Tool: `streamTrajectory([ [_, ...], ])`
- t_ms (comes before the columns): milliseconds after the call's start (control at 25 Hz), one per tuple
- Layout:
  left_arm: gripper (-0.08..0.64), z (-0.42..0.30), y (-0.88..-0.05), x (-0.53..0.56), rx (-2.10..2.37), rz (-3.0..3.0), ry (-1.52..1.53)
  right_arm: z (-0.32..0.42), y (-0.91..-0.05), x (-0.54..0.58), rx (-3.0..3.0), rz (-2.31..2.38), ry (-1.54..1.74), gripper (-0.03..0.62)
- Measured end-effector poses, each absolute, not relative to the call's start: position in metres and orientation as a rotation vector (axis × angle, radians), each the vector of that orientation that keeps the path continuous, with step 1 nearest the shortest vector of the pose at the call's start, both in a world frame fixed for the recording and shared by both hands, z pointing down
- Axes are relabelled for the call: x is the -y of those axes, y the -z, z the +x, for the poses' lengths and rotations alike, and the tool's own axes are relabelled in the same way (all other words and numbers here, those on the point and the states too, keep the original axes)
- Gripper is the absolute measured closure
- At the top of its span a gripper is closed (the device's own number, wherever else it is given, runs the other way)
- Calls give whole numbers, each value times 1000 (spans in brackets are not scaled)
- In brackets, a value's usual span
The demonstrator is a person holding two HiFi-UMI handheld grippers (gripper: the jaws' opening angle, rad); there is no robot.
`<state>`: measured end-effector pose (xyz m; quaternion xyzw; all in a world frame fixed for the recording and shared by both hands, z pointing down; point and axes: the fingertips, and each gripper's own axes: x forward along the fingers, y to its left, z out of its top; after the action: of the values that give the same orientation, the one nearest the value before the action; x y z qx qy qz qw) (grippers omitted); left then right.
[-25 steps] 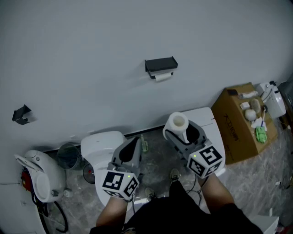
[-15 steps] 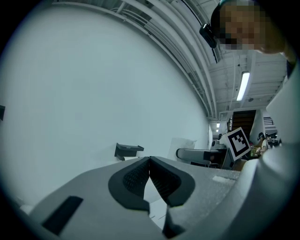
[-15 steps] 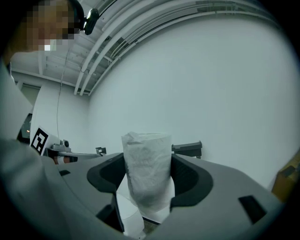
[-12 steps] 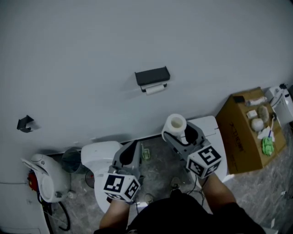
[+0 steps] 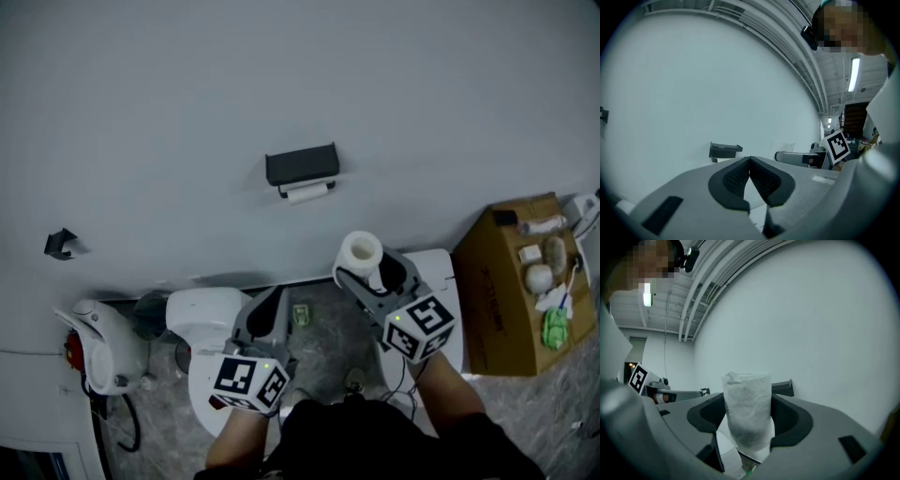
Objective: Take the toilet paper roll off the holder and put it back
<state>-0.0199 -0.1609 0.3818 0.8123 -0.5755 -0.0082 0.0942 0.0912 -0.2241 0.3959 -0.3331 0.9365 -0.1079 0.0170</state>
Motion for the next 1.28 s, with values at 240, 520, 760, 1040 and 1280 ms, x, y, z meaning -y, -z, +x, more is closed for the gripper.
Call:
streamTrajectory([
  [240,555,-8,-376,170,1738,2397,5,102,-397,233,-2910,-1008,363,301],
  [520,555,-5,-374,180,1722,2418,3,106,-394,241,-2895,-1028,356,301],
  [760,555,-16,-372,195,1676,2451,39,99,-392,251,-2885,-1077,323,301],
  [1040,555,-55,-374,222,1600,2477,91,63,-386,274,-2880,-1162,307,301],
  [1280,556,-97,-375,250,1525,2517,120,26,-381,300,-2861,-1246,287,301],
])
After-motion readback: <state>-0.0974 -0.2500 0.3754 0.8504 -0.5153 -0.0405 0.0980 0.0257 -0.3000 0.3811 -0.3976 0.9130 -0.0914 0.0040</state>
